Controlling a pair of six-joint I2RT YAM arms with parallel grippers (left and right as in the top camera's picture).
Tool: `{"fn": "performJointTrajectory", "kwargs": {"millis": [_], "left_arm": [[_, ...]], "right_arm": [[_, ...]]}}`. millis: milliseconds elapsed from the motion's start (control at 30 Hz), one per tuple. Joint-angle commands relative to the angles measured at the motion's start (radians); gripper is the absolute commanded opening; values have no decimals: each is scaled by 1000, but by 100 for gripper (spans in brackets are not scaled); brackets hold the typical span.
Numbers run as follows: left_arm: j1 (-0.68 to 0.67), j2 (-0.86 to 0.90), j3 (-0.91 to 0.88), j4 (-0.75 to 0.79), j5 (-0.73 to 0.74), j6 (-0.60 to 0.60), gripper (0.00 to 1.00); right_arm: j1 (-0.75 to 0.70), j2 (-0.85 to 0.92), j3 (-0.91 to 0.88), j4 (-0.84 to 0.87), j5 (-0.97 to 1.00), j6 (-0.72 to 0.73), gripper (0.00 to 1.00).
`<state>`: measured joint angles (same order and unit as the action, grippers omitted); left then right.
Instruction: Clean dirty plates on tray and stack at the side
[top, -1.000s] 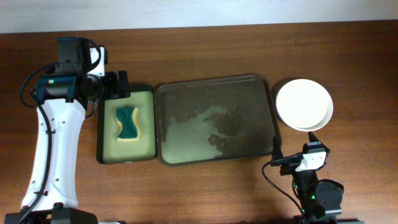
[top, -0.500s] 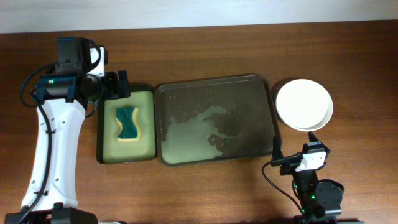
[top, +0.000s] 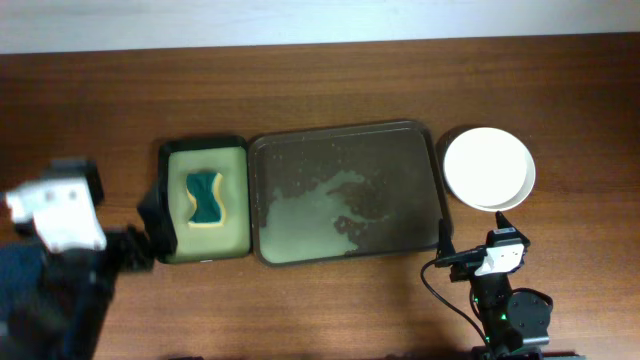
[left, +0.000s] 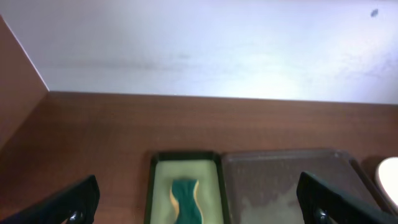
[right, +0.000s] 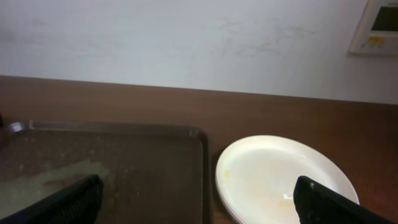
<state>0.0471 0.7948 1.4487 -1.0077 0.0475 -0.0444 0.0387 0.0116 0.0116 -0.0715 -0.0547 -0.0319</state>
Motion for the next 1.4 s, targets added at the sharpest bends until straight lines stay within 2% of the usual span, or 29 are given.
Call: {"fn": "performJointTrajectory", "kwargs": {"millis": [0,67,133,233,333,367,433,500,567,633,700,800,1367], "left_arm": [[1,-237,-250,-39,-4,15,99],[1,-407,-443,-39,-2,15,100],[1,-559,-623,40,13,15,100],[1,-708,-856,431,76,15,99],[1,-766,-1149,1138,197,14,99],[1,-766,-1227,1296,201,14,99],[1,-775,-1367,1484,200,15,99],[1,-790,-1441,1493,190,15,99],[1,-790,-1439,1315,110,15,99],[-5,-790,-1439,1058,-6,15,100],[-31,-790,-1440,924,-69,27,99],[-44,-790,-1440,928,-120,27,99],[-44,-790,-1440,929,-115,27,99]], "right_arm": [[-6,-8,-6,-3,-13,-5,98],[-6,-8,-6,-3,-13,-5,98],[-6,-8,-6,-3,-13,-5,98],[-6,-8,-6,-3,-13,-5,98],[-6,-8,-6,-3,-13,-5,98],[-6,-8,-6,-3,-13,-5,98],[-6,-8,-6,-3,-13,-5,98],[-6,-8,-6,-3,-13,-5,99],[-6,-8,-6,-3,-13,-5,98],[-6,-8,-6,-3,-13,-5,98],[-6,-8,-6,-3,-13,-5,98],[-6,-8,-6,-3,-13,-5,98],[-6,-8,-6,-3,-13,-5,98]]}}
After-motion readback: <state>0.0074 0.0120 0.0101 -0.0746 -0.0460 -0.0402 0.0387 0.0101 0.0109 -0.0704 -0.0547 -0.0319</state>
